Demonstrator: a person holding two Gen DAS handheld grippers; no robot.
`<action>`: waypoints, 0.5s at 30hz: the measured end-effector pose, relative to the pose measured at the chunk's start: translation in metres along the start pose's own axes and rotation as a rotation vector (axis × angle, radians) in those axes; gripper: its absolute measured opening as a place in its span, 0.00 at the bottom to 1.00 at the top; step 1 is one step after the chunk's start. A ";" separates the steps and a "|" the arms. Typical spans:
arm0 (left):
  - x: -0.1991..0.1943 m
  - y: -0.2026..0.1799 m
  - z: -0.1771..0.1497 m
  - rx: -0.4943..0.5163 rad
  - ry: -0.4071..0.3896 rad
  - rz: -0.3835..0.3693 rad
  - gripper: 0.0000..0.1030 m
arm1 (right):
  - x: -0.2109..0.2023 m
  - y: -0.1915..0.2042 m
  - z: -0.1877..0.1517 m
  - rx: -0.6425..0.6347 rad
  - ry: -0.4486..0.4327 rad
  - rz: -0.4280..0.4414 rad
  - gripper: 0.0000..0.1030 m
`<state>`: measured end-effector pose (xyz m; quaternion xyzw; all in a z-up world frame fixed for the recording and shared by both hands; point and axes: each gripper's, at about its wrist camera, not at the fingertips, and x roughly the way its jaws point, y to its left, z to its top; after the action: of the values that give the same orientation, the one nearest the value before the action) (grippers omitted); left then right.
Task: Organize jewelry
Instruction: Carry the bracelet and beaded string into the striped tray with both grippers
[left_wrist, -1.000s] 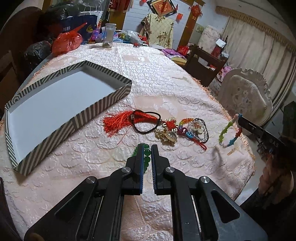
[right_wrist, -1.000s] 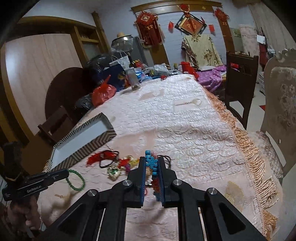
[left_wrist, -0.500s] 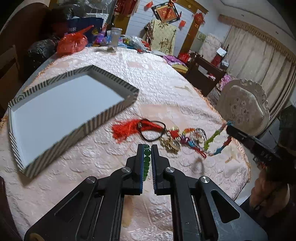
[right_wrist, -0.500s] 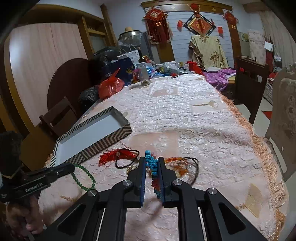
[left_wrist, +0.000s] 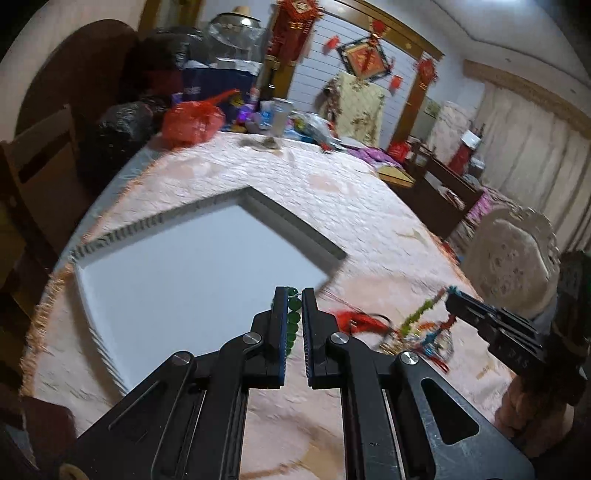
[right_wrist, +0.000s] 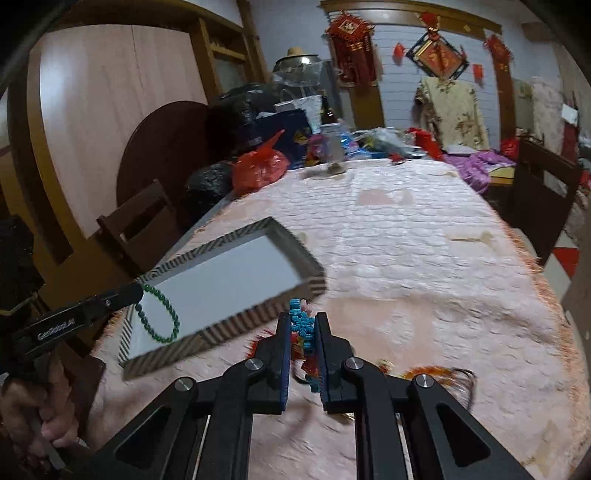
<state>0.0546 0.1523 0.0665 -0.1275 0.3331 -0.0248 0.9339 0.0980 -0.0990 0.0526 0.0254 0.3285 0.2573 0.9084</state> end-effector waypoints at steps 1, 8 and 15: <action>0.001 0.005 0.002 -0.010 -0.002 0.011 0.06 | 0.004 0.005 0.004 -0.013 0.001 -0.010 0.11; 0.018 0.050 0.009 -0.081 0.002 0.101 0.06 | 0.036 0.041 0.028 -0.099 0.023 0.053 0.11; 0.043 0.082 0.005 -0.115 0.034 0.183 0.06 | 0.074 0.069 0.052 -0.090 0.056 0.127 0.11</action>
<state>0.0879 0.2274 0.0225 -0.1495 0.3600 0.0778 0.9176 0.1470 0.0031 0.0649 -0.0019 0.3394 0.3298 0.8810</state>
